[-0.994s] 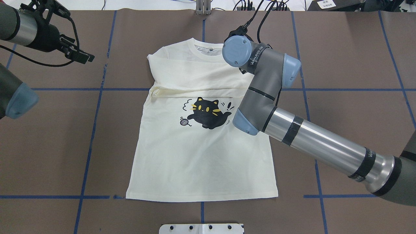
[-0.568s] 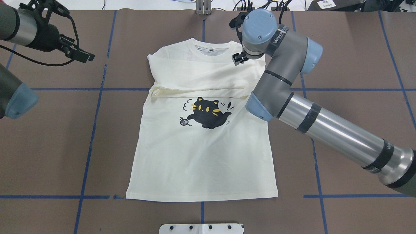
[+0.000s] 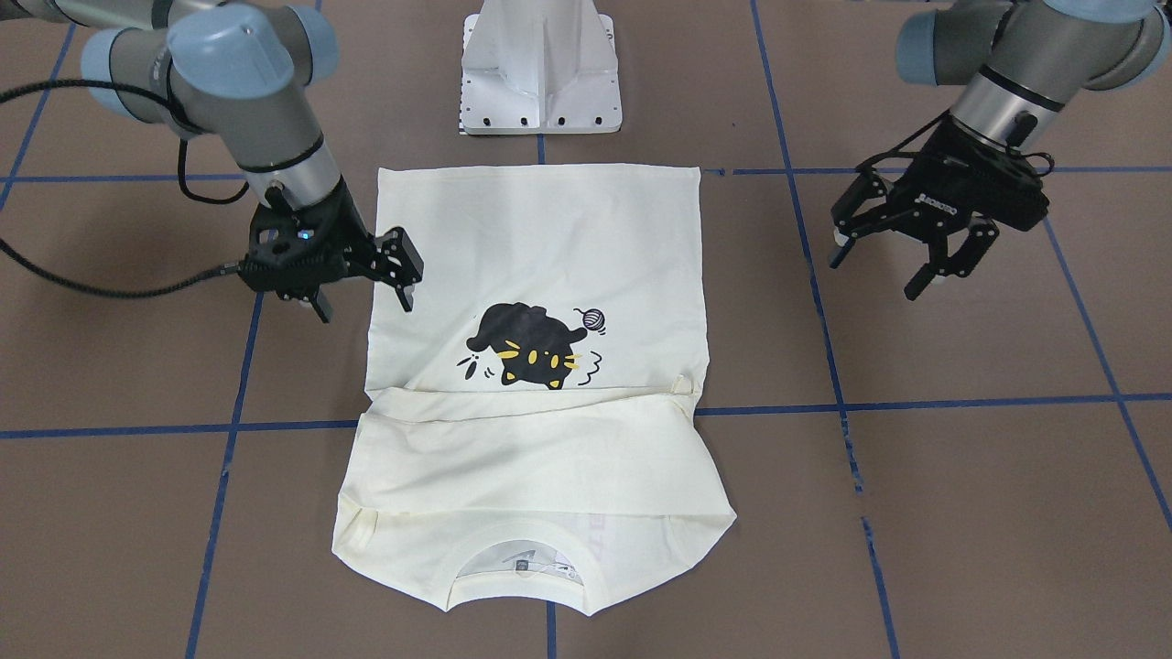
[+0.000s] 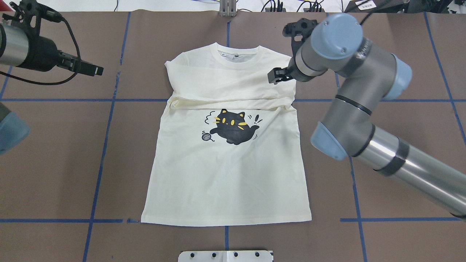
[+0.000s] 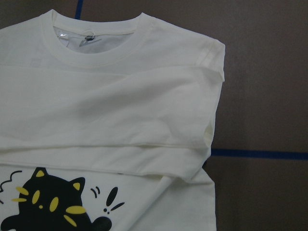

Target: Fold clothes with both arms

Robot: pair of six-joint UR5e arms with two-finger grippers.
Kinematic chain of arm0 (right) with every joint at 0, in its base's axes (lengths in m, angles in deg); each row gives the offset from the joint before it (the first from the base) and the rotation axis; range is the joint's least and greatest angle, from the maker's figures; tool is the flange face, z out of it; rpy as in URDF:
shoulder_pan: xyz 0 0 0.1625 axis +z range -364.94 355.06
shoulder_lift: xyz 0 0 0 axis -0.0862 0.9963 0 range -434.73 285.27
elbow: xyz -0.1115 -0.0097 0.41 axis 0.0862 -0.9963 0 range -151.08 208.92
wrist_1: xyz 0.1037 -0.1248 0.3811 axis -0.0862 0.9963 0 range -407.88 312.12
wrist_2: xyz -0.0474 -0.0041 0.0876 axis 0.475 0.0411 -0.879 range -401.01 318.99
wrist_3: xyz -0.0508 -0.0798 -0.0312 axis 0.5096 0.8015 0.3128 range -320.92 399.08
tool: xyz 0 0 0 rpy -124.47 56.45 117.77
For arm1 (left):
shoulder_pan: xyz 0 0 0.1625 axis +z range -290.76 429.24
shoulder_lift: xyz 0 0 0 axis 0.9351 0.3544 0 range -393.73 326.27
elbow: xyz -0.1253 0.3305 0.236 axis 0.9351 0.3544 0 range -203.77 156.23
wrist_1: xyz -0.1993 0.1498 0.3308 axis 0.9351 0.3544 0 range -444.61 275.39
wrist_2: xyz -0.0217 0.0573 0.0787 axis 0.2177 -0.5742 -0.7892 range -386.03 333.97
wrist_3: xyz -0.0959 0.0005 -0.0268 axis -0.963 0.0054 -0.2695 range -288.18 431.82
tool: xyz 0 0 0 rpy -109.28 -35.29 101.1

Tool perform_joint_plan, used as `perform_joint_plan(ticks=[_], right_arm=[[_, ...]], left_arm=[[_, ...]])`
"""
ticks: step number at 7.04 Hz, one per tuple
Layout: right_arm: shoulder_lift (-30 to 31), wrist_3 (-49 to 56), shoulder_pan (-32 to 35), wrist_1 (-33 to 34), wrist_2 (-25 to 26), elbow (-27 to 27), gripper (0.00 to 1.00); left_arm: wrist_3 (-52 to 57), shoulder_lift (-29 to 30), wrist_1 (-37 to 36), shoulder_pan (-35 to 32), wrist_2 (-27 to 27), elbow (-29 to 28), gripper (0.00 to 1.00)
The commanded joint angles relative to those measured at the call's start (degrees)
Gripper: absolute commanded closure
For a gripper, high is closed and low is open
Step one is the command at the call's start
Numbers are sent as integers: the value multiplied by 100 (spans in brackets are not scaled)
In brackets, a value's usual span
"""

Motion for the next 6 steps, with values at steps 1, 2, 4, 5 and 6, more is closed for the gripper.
perform_joint_plan(ticks=[1, 2, 4, 5, 6], right_arm=[[1422, -1723, -1456, -623, 1340, 1403, 0], [1986, -2462, -1951, -1264, 1765, 1477, 3], [2211, -3082, -2315, -1280, 2217, 1671, 5], [2211, -3145, -2325, -1262, 2279, 1662, 6], [2220, -3146, -2325, -1262, 2358, 1654, 6]], left_arm=[[-1417, -217, 16, 1252, -992, 419, 0], [-1971, -270, 17, 1719, -1266, 454, 2], [-3700, -498, 96, 3000, -2361, 507, 34], [-4108, -682, 61, 3651, -2942, 490, 34], [-4268, -823, 17, 3970, -3095, 472, 34]])
